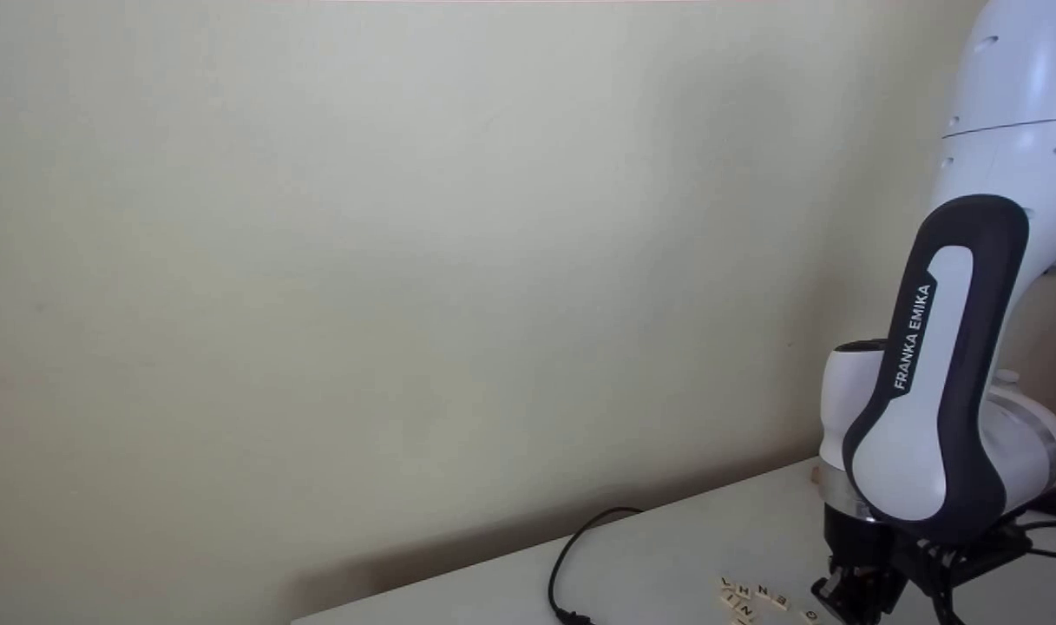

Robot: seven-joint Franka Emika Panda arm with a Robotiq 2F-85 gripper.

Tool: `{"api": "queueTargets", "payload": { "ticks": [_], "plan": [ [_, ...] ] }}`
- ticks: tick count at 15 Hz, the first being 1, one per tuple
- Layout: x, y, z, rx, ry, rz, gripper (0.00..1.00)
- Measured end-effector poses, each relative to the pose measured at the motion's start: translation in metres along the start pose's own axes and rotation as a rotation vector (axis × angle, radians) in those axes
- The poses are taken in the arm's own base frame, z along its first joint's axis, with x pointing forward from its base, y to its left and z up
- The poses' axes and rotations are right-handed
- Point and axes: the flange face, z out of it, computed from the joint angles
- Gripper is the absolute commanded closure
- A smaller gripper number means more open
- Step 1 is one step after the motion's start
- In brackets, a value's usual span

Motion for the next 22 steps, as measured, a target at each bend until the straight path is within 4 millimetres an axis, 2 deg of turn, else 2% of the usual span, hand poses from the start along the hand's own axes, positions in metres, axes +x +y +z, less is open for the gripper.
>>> {"api": "queueTargets", "payload": {
  "ticks": [11,17,22],
  "plan": [
    [-0.005,0.000,-0.002,-0.001,0.002,0.020,1.00],
    [-0.010,0.005,-0.012,-0.012,0.027,0.036,1.00],
    [-0.013,0.001,-0.022,-0.009,0.045,0.048,1.00]
  ]
}}
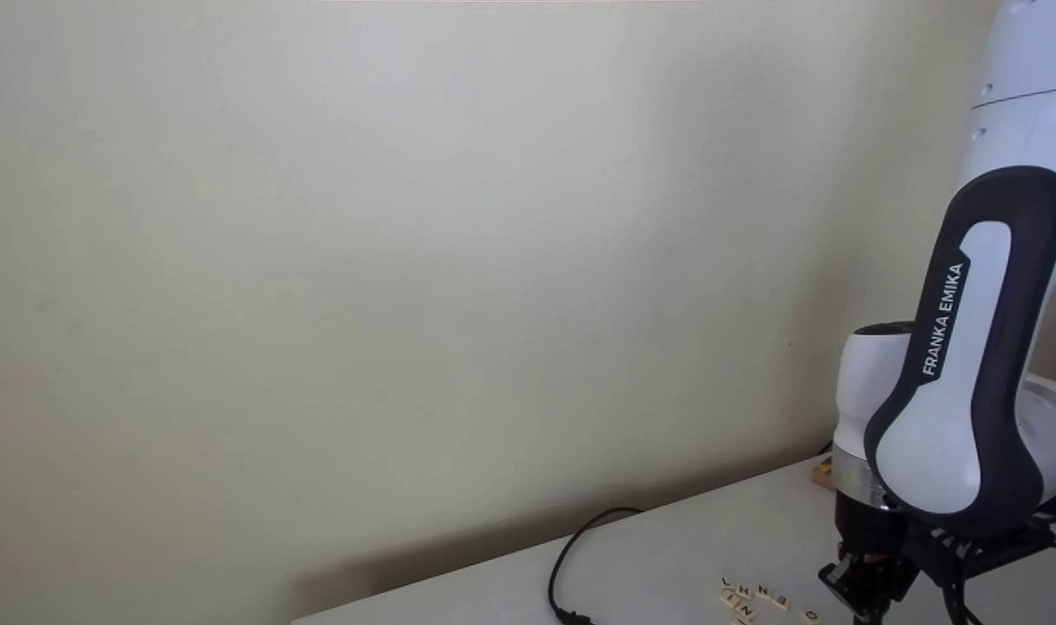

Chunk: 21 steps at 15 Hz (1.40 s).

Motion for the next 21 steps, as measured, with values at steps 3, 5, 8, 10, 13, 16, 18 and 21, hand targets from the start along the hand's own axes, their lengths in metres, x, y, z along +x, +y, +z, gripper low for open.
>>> {"api": "queueTargets", "payload": {
  "ticks": [3,5,8,10,13,16,18,21],
  "plan": [
    [-0.004,-0.006,-0.004,0.012,0.008,0.030,1.00],
    [-0.007,-0.009,-0.006,0.020,0.017,0.057,0.73],
    [-0.013,-0.010,-0.008,0.027,0.027,0.099,0.54],
    [-0.016,-0.008,-0.010,0.027,0.032,0.124,0.40],
    [-0.018,-0.005,-0.014,0.027,0.042,0.157,0.19],
    [-0.017,0.000,-0.019,0.024,0.054,0.174,0.01],
    [-0.014,0.003,-0.023,0.022,0.063,0.182,0.00],
    [-0.011,0.007,-0.026,0.016,0.072,0.193,0.00]
  ]
}}
